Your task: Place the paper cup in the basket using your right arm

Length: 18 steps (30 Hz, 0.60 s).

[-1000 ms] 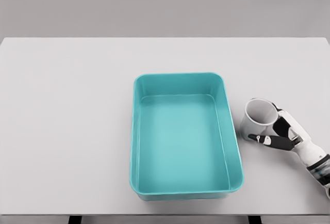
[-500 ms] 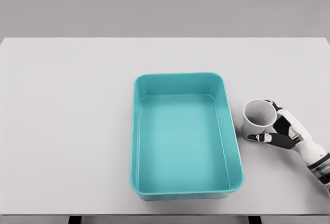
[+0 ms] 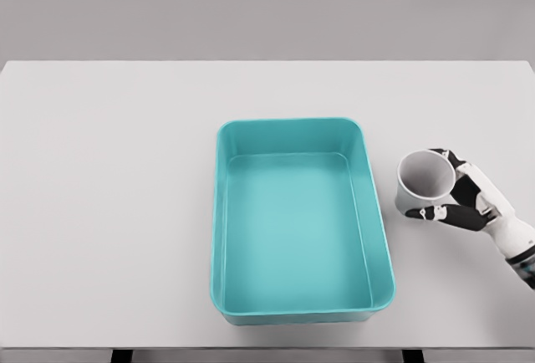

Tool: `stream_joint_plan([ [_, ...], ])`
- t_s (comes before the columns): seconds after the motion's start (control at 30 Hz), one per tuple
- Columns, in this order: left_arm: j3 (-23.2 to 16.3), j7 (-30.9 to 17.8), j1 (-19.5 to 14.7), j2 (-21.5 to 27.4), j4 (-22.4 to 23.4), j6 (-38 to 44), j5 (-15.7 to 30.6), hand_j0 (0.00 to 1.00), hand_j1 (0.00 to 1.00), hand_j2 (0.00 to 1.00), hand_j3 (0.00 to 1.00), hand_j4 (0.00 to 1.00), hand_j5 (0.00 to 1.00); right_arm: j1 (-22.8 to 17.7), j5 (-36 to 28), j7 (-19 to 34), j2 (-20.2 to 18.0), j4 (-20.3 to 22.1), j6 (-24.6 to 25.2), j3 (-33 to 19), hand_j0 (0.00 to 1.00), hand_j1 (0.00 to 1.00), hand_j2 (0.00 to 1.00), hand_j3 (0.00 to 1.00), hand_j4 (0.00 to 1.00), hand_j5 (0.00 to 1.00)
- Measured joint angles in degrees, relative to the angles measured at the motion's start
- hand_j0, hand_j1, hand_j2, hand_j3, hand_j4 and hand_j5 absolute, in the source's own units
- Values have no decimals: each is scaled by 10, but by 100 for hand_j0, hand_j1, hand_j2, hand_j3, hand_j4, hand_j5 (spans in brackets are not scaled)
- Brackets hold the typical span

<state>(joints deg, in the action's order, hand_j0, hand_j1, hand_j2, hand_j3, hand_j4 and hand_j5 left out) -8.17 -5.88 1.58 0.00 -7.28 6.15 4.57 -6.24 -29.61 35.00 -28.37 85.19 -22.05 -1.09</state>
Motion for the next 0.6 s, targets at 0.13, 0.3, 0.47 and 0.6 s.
stream_joint_plan([
  [0.13,0,0,1,0,0,0,0,100,100,100,100,100,100,0,0,0,-1,18,4,-10,52,52,52,52,52,52],
  [0.3,0,0,1,0,0,0,0,100,100,100,100,100,100,7,-1,0,-1,42,12,-17,52,52,52,52,52,52],
  [0.47,0,0,1,0,0,0,0,100,100,100,100,100,100,31,-1,0,-1,62,29,-19,52,52,52,52,52,52],
  [0.6,0,0,1,0,0,0,0,100,100,100,100,100,100,47,-1,0,-1,77,48,-19,52,52,52,52,52,52],
])
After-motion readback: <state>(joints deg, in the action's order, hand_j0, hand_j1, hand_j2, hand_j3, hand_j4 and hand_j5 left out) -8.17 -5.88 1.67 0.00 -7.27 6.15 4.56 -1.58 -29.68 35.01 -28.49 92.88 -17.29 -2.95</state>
